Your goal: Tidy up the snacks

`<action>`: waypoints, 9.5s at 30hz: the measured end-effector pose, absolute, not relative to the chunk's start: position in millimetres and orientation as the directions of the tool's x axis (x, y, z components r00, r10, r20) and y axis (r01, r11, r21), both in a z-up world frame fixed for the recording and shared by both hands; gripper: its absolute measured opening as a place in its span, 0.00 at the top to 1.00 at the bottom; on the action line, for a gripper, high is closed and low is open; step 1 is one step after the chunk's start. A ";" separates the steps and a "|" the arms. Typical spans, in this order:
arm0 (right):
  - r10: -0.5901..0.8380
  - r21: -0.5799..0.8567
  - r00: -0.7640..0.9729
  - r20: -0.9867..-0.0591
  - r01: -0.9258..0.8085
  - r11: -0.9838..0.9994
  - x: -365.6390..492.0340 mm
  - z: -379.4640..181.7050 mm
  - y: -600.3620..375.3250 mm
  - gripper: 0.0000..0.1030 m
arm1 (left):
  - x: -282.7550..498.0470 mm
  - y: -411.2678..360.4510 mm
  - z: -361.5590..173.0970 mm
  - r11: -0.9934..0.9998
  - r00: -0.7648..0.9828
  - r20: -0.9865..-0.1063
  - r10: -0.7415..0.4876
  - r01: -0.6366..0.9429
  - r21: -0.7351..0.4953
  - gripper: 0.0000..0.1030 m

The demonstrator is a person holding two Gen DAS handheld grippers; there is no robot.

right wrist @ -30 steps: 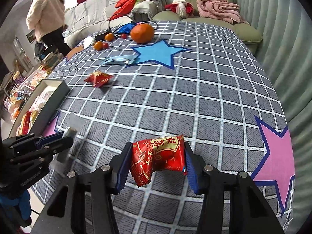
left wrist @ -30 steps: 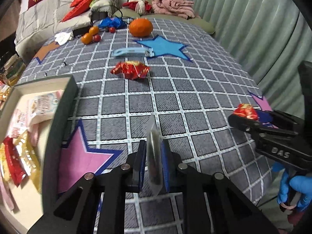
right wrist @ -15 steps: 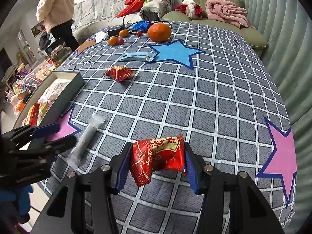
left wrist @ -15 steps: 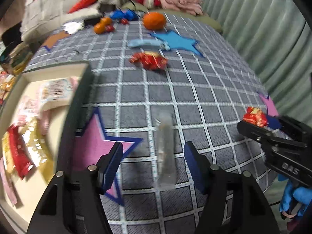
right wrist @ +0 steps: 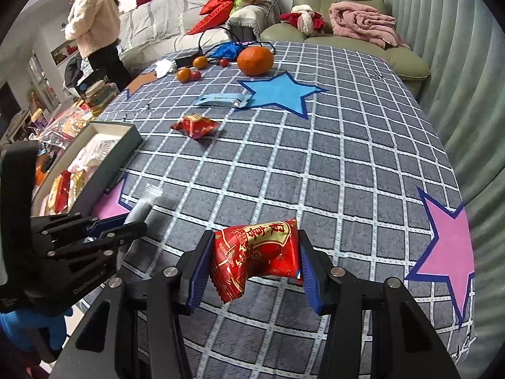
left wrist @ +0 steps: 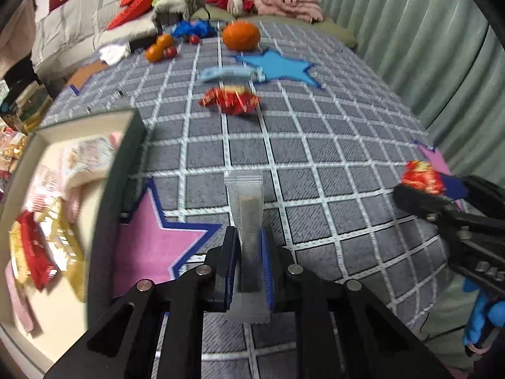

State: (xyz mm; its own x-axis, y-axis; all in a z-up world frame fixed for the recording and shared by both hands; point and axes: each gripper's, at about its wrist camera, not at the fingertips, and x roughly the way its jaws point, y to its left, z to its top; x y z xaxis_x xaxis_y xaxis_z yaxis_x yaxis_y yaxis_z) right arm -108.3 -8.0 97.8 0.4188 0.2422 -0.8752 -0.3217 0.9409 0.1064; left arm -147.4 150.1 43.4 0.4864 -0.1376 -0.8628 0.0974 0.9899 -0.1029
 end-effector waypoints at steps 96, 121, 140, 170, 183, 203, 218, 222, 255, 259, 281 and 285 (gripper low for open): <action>-0.037 -0.014 0.389 -0.920 0.062 0.998 141.0 23.7 78.0 0.00 | -120.0 229.1 56.9 0.986 0.489 -0.867 -0.096 -0.071 -0.149 0.14; 0.167 0.040 0.327 -0.930 -0.361 0.932 72.4 30.3 136.4 0.60 | -136.3 210.0 55.0 0.988 0.470 -0.876 -0.108 -0.048 -0.148 0.14; 0.201 0.093 0.333 -0.921 -0.312 0.946 -9.7 37.5 7.4 0.71 | -17.9 166.3 18.5 0.986 0.416 -0.909 -0.031 -0.139 -0.097 0.14; 0.169 0.101 0.370 -0.914 -0.196 0.975 -101.3 44.7 -43.9 0.00 | -126.2 149.3 5.3 1.000 0.487 -0.873 0.014 -0.019 0.005 0.08; 0.112 0.004 0.442 -0.890 -0.237 0.972 -88.5 30.3 -28.6 0.00 | -130.7 148.6 -1.0 1.000 0.533 -0.846 0.014 -0.019 0.005 0.00; 0.125 0.005 0.481 -0.868 -0.244 0.970 -95.7 30.8 -29.6 0.00 | -134.7 148.6 -0.9 1.000 0.559 -0.829 0.010 -0.014 0.002 0.00; 0.126 0.005 0.484 -0.866 -0.244 0.970 -97.6 31.3 -29.6 0.00 | -134.9 148.9 -1.3 1.000 0.559 -0.829 0.008 -0.013 0.002 0.00; 0.126 0.004 0.483 -0.866 -0.244 0.970 -97.9 31.3 -29.5 0.00 | -134.9 148.8 -1.4 1.000 0.560 -0.829 0.008 -0.013 0.001 0.00; 0.126 0.004 0.485 -0.865 -0.244 0.970 -98.4 31.3 -29.3 0.00 | -135.4 148.8 -2.5 1.000 0.562 -0.827 0.008 -0.012 0.001 0.00; 0.126 0.004 0.485 -0.865 -0.244 0.970 -99.0 31.3 -29.6 0.00 | -135.6 148.8 -2.6 1.000 0.562 -0.827 0.008 -0.012 0.001 0.00; 0.126 0.004 0.486 -0.865 -0.244 0.970 -99.5 31.5 -29.9 0.00 | -136.1 148.6 -3.0 1.000 0.562 -0.827 0.008 -0.012 0.001 0.00; 0.126 0.005 0.486 -0.864 -0.244 0.970 -99.1 31.5 -29.9 0.00 | -136.2 148.8 -3.0 1.000 0.563 -0.827 0.007 -0.011 0.001 0.00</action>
State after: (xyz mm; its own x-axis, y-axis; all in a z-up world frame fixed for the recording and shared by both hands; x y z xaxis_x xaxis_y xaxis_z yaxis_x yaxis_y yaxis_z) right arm -99.1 -29.9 31.5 0.4865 0.1264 -0.8645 -0.2440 0.9698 0.0045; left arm -136.2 148.8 -3.0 0.5628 0.0074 -0.8266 -0.0115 0.9999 0.0012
